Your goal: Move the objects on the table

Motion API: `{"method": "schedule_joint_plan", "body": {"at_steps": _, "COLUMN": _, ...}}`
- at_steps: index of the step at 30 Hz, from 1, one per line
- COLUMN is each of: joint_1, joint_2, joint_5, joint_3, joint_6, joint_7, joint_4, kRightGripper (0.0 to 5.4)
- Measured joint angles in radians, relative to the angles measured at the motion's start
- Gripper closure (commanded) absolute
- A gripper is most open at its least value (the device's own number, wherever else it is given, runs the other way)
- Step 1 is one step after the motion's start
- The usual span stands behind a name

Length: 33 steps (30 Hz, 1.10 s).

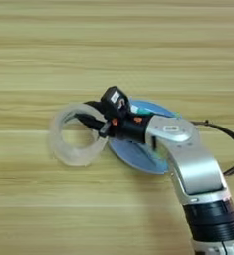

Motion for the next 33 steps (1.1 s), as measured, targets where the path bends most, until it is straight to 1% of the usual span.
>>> {"method": "schedule_joint_plan", "body": {"at_steps": 2, "joint_1": -0.017, "joint_2": -0.004, "joint_5": 0.003, "joint_3": -0.029, "joint_6": 0.000, "joint_7": -0.001, "joint_4": 0.030, "kRightGripper": 3.88}}
{"method": "schedule_joint_plan", "body": {"at_steps": 4, "joint_1": -0.038, "joint_2": -0.020, "joint_5": 0.003, "joint_3": -0.068, "joint_6": -0.002, "joint_7": -0.003, "joint_4": 0.059, "kRightGripper": 3.88}}
{"method": "schedule_joint_plan", "body": {"at_steps": 11, "joint_1": -0.075, "joint_2": -0.029, "joint_5": 0.002, "joint_3": -0.126, "joint_6": -0.024, "joint_7": -0.008, "joint_4": 0.131, "kRightGripper": 3.88}}
{"method": "schedule_joint_plan", "body": {"at_steps": 15, "joint_1": -0.111, "joint_2": -0.057, "joint_5": 0.000, "joint_3": -0.178, "joint_6": -0.047, "joint_7": -0.022, "joint_4": 0.199, "kRightGripper": 3.88}}
{"method": "schedule_joint_plan", "body": {"at_steps": 17, "joint_1": -0.121, "joint_2": -0.068, "joint_5": -0.001, "joint_3": -0.192, "joint_6": -0.059, "joint_7": -0.023, "joint_4": 0.227, "kRightGripper": 3.88}}
{"method": "schedule_joint_plan", "body": {"at_steps": 20, "joint_1": -0.126, "joint_2": -0.070, "joint_5": -0.008, "joint_3": -0.194, "joint_6": -0.077, "joint_7": -0.022, "joint_4": 0.273, "kRightGripper": 3.88}}
{"method": "schedule_joint_plan", "body": {"at_steps": 23, "joint_1": -0.133, "joint_2": -0.070, "joint_5": -0.026, "joint_3": -0.193, "joint_6": -0.110, "joint_7": -0.026, "joint_4": 0.331, "kRightGripper": 3.88}}
{"method": "schedule_joint_plan", "body": {"at_steps": 25, "joint_1": -0.138, "joint_2": -0.070, "joint_5": -0.037, "joint_3": -0.193, "joint_6": -0.118, "joint_7": -0.028, "joint_4": 0.370, "kRightGripper": 3.88}}
{"method": "schedule_joint_plan", "body": {"at_steps": 33, "joint_1": -0.163, "joint_2": -0.071, "joint_5": -0.068, "joint_3": -0.186, "joint_6": -0.173, "joint_7": -0.039, "joint_4": 0.468, "kRightGripper": 3.88}}
